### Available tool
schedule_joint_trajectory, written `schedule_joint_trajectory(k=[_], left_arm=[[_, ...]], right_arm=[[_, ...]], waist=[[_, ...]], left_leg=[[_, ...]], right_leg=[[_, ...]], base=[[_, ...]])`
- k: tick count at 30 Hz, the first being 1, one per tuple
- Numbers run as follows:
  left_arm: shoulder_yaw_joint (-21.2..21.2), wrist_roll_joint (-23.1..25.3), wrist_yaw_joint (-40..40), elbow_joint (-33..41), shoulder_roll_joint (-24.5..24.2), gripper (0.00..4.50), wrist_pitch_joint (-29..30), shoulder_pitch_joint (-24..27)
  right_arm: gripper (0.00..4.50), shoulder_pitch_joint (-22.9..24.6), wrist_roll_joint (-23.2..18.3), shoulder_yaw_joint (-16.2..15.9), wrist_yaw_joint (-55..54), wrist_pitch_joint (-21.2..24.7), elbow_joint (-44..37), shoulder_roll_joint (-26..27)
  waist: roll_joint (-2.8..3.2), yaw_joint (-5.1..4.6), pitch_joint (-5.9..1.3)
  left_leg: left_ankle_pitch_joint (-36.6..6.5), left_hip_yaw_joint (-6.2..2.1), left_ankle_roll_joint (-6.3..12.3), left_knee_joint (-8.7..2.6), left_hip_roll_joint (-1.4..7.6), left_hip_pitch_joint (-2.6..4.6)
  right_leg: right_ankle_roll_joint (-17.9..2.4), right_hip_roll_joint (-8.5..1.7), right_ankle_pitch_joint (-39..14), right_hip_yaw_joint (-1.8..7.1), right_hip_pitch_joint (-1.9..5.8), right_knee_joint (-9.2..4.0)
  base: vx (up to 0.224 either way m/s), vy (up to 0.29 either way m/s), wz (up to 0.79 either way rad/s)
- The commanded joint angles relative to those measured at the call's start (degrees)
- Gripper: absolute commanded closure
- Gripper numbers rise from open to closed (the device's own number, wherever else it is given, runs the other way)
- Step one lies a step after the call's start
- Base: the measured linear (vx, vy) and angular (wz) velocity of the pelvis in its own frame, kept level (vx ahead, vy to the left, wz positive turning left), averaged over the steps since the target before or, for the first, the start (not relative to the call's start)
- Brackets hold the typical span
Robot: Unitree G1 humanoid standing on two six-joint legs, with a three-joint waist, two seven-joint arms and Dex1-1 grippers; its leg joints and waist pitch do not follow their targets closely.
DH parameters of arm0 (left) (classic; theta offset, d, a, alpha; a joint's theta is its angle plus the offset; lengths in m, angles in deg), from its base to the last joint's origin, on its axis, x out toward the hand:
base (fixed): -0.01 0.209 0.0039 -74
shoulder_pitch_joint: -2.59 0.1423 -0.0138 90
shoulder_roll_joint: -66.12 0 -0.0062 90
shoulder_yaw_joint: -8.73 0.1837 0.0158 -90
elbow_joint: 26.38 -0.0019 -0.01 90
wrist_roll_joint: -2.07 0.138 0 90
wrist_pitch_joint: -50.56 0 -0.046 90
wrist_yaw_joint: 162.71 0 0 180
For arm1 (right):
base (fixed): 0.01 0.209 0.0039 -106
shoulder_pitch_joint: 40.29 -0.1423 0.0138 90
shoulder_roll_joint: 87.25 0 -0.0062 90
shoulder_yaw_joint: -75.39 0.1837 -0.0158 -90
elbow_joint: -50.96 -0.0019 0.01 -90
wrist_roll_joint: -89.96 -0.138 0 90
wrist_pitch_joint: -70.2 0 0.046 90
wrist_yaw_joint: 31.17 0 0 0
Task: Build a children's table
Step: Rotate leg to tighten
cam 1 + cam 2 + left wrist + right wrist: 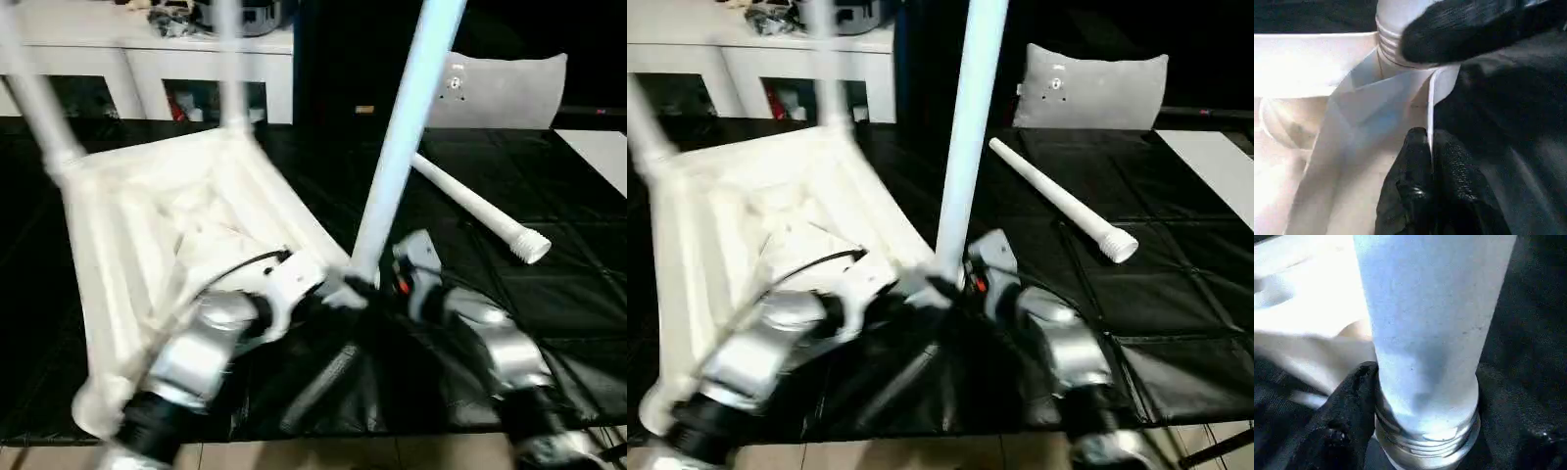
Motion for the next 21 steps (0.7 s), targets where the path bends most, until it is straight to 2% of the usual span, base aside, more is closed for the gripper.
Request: schedule_joint_trajectory(k=[1, 2, 4, 7, 9, 11, 13, 16, 21], left_arm=[[3.0, -0.4, -3.4, -0.1, 4.5, 4.5, -0.7, -2.1], [3.2, -0.4, -3.7, -0.1, 4.9, 4.5, -0.5, -2.3], [3.6, 0.0, -3.5, 0.2, 4.8, 4.5, -0.3, -2.4], [3.8, 0.9, -3.5, 0.2, 3.0, 4.5, -0.8, -1.9], [3.5, 1.2, -3.7, 0.0, 3.1, 4.5, -0.7, -1.8], [3.5, 1.2, -3.5, -0.1, 3.0, 4.5, -0.7, -1.8], [4.2, 1.2, -2.3, -0.7, 1.6, 4.5, -1.8, -2.0], [4.7, 1.0, -0.5, -1.0, -0.2, 4.5, -3.0, -2.0], [6.2, -0.6, 7.9, -1.8, -6.1, 4.5, -8.3, -2.0]], right_arm=[[1.81, -0.9, -1.0, -2.5, -1.4, 1.1, 2.2, 4.3], [1.46, -1.0, -1.6, -1.9, -1.3, 1.0, 2.4, 4.8], [1.11, -1.0, -1.5, -1.0, -2.3, 0.7, 2.2, 5.0], [0.9, -0.4, -2.1, 0.4, -2.3, -0.3, 1.1, 3.9], [0.69, 0.2, -1.7, 0.7, -1.6, -1.2, 0.4, 2.8], [0.57, 0.6, -1.5, 0.7, -1.0, -1.6, 0.0, 2.0], [0.33, 1.8, -1.1, 0.2, 3.5, -3.3, -1.4, -1.4], [0.14, 2.9, -1.5, -0.3, 8.8, -4.9, -2.9, -4.9], [0.06, 4.4, -3.8, -1.4, 21.1, -6.7, -6.6, -12.3]], waist=[[-0.44, 0.58, -2.35], [-0.2, 0.75, -2.36], [-0.11, 1.1, -2.51], [-0.04, 1.34, -2.77], [0.09, 1.84, -2.84], [-0.04, 2.23, -2.8], [0.24, 2.57, -2.89], [0.1, 3.01, -2.81], [0.13, 3.54, -2.76]], left_leg=[[-16.8, -1.27, 1.82, -4.67, 1.99, -0.49], [-16.5, -1.2, 2.11, -4.71, 2.17, -0.29], [-14.9, -1.07, 2.61, -4.82, 2.4, -0.54], [-12.6, -0.88, 3.12, -4.69, 2.5, -0.61], [-10.4, -0.6, 3.85, -4.47, 2.41, -0.61], [-9.8, -0.52, 4.12, -4.4, 2.39, -0.62], [-9.3, -0.58, 4.32, -4.34, 2.41, -0.69], [-9.6, -0.57, 4.7, -4.38, 2.48, -0.68], [-10.5, -0.57, 5.28, -4.41, 2.49, -0.6]], right_leg=[[-4.9, -3.7, -31.7, 1.96, 2.12, -5.92], [-5.5, -3.7, -30.0, 2.13, 1.91, -5.86], [-7.3, -3.55, -23.9, 2.37, 2.15, -5.19], [-9.2, -3.49, -17.9, 2.49, 2.44, -4.51], [-10.8, -3.59, -14.3, 2.58, 2.69, -4.18], [-10.8, -3.6, -14.2, 2.61, 2.78, -4.15], [-10.7, -3.58, -13.9, 2.52, 2.98, -4.06], [-10.2, -3.54, -14.6, 2.52, 3.04, -4.17], [-9.8, -3.57, -17.1, 2.51, 3.01, -4.38]], base=[[0.0, 0.0, 0.0], [0.0, 0.0, 0.0], [0.0, 0.0, 0.0], [0.0, 0.0, 0.0], [0.0, 0.0, 0.0], [0.0, 0.0, 0.0], [0.0, 0.0, 0.0], [0.0, 0.0, 0.0], [0.0, 0.0, 0.0]])
